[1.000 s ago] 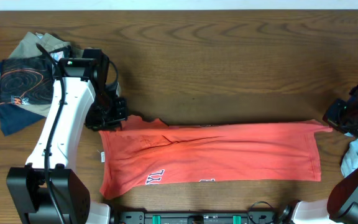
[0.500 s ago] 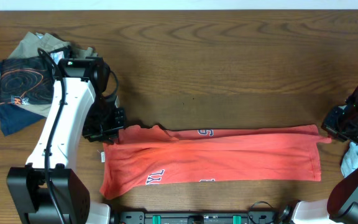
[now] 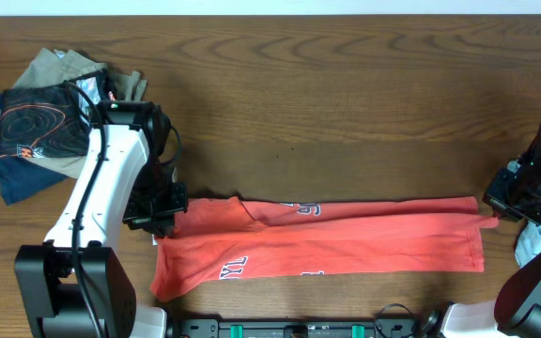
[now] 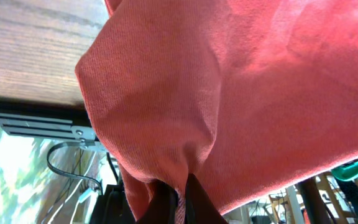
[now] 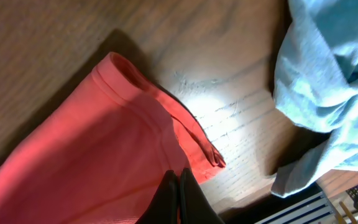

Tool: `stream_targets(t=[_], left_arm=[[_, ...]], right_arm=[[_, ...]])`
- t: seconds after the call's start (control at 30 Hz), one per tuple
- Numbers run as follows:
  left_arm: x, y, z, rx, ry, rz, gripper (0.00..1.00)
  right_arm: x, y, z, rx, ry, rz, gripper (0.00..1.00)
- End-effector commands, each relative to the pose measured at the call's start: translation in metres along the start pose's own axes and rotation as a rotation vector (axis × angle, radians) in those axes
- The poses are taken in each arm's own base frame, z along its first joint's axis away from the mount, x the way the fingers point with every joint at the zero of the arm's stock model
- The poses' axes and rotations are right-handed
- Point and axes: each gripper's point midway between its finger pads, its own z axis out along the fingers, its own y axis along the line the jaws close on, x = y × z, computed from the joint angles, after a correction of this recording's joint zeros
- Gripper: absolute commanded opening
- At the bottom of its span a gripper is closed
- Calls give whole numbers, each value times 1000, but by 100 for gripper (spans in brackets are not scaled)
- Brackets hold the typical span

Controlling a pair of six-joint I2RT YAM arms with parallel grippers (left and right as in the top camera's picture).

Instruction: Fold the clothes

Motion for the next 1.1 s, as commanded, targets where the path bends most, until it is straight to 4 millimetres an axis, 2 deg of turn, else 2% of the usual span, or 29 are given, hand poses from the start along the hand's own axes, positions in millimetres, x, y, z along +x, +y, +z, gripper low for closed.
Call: stream_targets(t=[0.0, 0.1, 0.17, 0.2, 0.47, 0.53, 0.6, 0.67, 0.87, 1.07], left_arm=[[4, 8, 4, -34, 3, -40, 6], [5, 8, 6, -35, 10, -55, 7], [6, 9, 7, -36, 13, -60, 27], [6, 9, 7, -36, 14, -60, 31], [2, 8, 7, -34, -2, -57, 40], [-5, 6, 7, -26, -31, -55, 42], [-15, 4, 6, -17, -70, -52, 51], [-27, 2, 5, -5, -120, -48, 55], [-63, -6, 2, 27, -250, -38, 58], [-77, -13, 25, 58, -235, -40, 64]], right_arm=[[6, -11, 2, 40, 8, -4, 1], [9, -11, 5, 43, 21, -6, 1], [11, -12, 5, 49, 28, -7, 6], [12, -13, 5, 55, 31, -7, 10], [10, -17, 5, 74, 23, -7, 20], [8, -13, 5, 53, 17, -6, 22], [8, -8, 6, 26, 16, -29, 23], [7, -4, 7, 4, 13, -50, 26], [11, 0, 18, -16, 20, -73, 41], [17, 8, 37, -60, 24, -71, 54]])
